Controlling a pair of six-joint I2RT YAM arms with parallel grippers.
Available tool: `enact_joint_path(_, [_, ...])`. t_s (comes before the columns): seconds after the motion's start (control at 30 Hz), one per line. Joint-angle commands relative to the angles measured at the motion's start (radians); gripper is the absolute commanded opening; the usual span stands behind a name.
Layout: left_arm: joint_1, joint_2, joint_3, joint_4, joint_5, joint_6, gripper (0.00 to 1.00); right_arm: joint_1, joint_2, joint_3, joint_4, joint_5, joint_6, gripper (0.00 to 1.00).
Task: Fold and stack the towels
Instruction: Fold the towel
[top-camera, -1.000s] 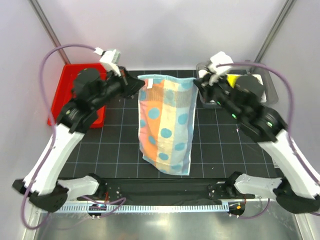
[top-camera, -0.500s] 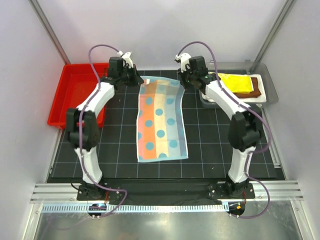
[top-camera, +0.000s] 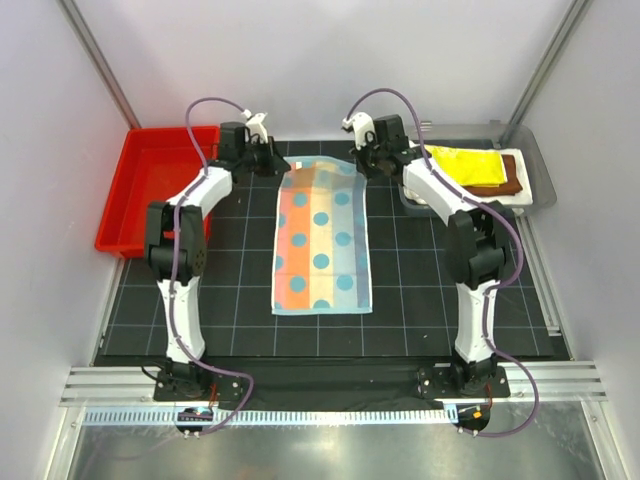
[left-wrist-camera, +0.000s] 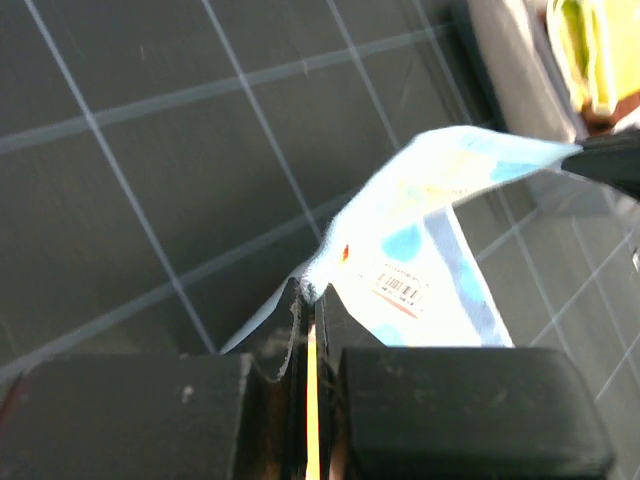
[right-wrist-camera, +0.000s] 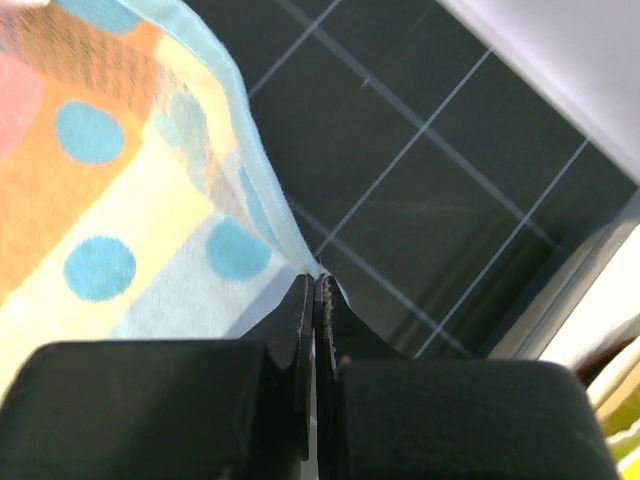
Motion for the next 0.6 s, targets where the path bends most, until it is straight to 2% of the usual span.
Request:
enact_joint_path(0.0, [0.008, -0.144, -0.094, 0.050, 0.028, 0.070, 0.00, 0.004, -0.128, -0.056, -0.008, -0.025, -0.065, 0.01])
enact_joint_path(0.17, [0.008, -0.270, -0.272, 0.059, 0.034, 0.064, 0.00, 0.011, -0.251, -0.177, -0.084, -0.060, -0.054, 0.01])
enact_joint_path(0.2, [0.007, -0.320, -0.348, 0.064, 0.039, 0.054, 0.00, 0.016, -0.269, -0.196, -0.093, -0.069, -0.045, 0.01])
enact_joint_path(0.4, [0.001, -0.512, -0.668, 0.245, 0.071, -0.089, 0.00, 0.109, -0.430, -0.404, -0.099, -0.006, 0.058, 0.01])
enact_joint_path(0.57, [-0.019, -0.693, -0.820, 0.214, 0.007, -0.121, 0.00, 0.178, -0.553, -0.566, -0.104, 0.028, 0.142, 0.01])
